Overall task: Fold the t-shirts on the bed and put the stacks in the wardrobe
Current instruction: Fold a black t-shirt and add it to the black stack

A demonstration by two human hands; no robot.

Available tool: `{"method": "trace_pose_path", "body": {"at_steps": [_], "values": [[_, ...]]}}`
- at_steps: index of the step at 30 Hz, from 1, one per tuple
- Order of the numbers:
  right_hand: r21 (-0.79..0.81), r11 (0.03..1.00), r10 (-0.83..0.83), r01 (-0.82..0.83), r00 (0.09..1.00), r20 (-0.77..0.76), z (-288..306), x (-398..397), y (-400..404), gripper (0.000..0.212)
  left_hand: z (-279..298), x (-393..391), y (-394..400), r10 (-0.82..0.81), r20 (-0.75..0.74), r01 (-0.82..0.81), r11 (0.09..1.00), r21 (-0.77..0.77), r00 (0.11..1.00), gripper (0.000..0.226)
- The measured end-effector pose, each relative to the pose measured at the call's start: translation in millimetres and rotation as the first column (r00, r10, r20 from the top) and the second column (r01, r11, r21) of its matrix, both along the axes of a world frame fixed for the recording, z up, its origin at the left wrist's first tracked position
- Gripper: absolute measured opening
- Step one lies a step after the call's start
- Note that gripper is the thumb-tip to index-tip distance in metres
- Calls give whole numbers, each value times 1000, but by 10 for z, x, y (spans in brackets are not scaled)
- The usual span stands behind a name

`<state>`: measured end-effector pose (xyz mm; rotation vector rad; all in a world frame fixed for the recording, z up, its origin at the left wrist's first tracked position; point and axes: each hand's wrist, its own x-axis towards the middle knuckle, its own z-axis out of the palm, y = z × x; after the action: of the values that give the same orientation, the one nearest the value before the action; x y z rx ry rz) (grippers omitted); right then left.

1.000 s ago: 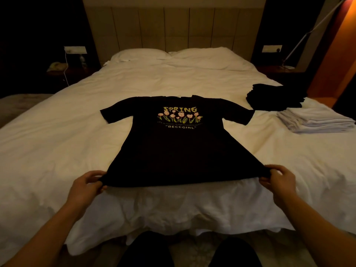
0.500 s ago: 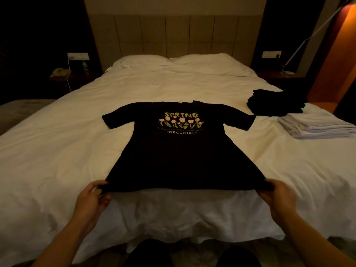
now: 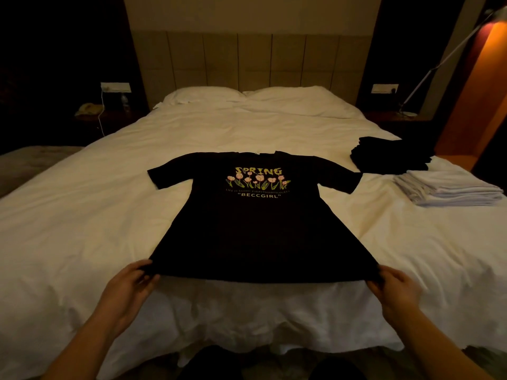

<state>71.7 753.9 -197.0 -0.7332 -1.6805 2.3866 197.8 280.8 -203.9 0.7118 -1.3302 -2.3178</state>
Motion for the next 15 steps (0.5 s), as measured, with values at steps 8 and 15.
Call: {"method": "trace_pose_path", "body": {"at_steps": [8,15], "values": [[391,869,244,-303,950,194,-213,-53,107,15,-110,103,29,4,251,52,975,-217,968,23],[913,218,249,-343,925,288,-24,-306,-44,17,144,-197,68,343,420,191,538,-821,840,14]]}}
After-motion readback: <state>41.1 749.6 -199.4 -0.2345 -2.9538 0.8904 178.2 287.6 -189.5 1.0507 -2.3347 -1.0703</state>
